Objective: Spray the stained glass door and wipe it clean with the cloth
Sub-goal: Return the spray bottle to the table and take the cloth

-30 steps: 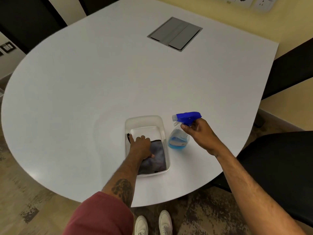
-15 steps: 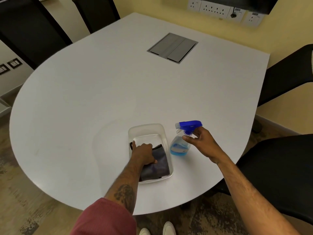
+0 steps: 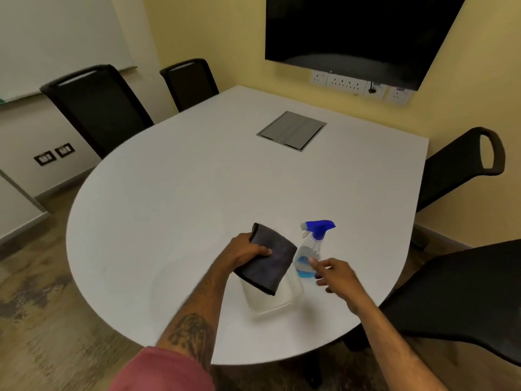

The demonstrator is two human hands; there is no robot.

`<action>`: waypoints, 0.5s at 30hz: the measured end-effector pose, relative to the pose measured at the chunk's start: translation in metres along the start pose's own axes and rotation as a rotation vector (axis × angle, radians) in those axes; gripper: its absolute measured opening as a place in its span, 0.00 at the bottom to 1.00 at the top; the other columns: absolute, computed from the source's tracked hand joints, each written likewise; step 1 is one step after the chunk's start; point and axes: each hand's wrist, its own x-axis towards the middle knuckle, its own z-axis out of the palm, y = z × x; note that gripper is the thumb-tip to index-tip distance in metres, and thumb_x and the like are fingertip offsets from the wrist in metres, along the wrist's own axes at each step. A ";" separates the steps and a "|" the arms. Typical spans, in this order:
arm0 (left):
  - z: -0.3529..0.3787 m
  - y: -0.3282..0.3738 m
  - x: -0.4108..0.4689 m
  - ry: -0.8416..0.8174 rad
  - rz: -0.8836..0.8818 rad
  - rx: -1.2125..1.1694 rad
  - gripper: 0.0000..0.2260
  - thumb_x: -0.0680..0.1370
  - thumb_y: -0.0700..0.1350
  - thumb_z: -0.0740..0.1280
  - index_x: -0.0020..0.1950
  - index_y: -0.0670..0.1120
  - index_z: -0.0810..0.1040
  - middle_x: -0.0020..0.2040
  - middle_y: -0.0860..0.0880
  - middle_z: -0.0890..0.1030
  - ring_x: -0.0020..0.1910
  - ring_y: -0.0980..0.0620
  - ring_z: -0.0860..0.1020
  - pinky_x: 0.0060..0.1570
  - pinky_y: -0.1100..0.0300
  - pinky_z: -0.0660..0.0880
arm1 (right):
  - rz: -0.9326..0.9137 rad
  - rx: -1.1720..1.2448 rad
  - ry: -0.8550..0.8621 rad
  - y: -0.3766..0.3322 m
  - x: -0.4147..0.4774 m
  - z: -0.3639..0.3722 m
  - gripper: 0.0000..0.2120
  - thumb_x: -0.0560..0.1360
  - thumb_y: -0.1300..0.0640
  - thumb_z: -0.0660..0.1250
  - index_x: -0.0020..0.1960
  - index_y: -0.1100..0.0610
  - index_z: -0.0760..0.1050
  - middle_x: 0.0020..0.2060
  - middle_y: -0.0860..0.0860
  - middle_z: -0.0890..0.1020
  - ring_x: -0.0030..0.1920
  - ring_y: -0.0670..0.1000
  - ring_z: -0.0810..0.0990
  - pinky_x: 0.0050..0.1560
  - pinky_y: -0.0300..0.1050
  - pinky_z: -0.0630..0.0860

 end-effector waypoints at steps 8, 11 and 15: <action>-0.035 0.007 -0.112 0.052 0.021 -0.537 0.17 0.74 0.47 0.76 0.61 0.45 0.82 0.52 0.46 0.87 0.52 0.47 0.86 0.55 0.52 0.82 | -0.166 0.424 -0.415 -0.054 -0.055 0.059 0.46 0.65 0.35 0.76 0.75 0.49 0.62 0.69 0.50 0.75 0.68 0.54 0.76 0.70 0.57 0.72; -0.033 -0.002 -0.149 0.115 0.031 -0.600 0.18 0.74 0.47 0.76 0.63 0.45 0.81 0.54 0.45 0.87 0.54 0.45 0.85 0.61 0.47 0.80 | -0.262 0.454 -0.480 -0.065 -0.070 0.072 0.47 0.58 0.40 0.82 0.71 0.53 0.68 0.62 0.53 0.82 0.59 0.53 0.83 0.60 0.55 0.80; -0.033 -0.024 -0.199 0.212 0.061 -0.694 0.22 0.74 0.47 0.77 0.65 0.43 0.78 0.58 0.42 0.85 0.57 0.44 0.84 0.62 0.45 0.79 | -0.333 0.445 -0.541 -0.071 -0.094 0.086 0.39 0.64 0.49 0.81 0.70 0.55 0.69 0.59 0.55 0.83 0.55 0.54 0.85 0.57 0.54 0.82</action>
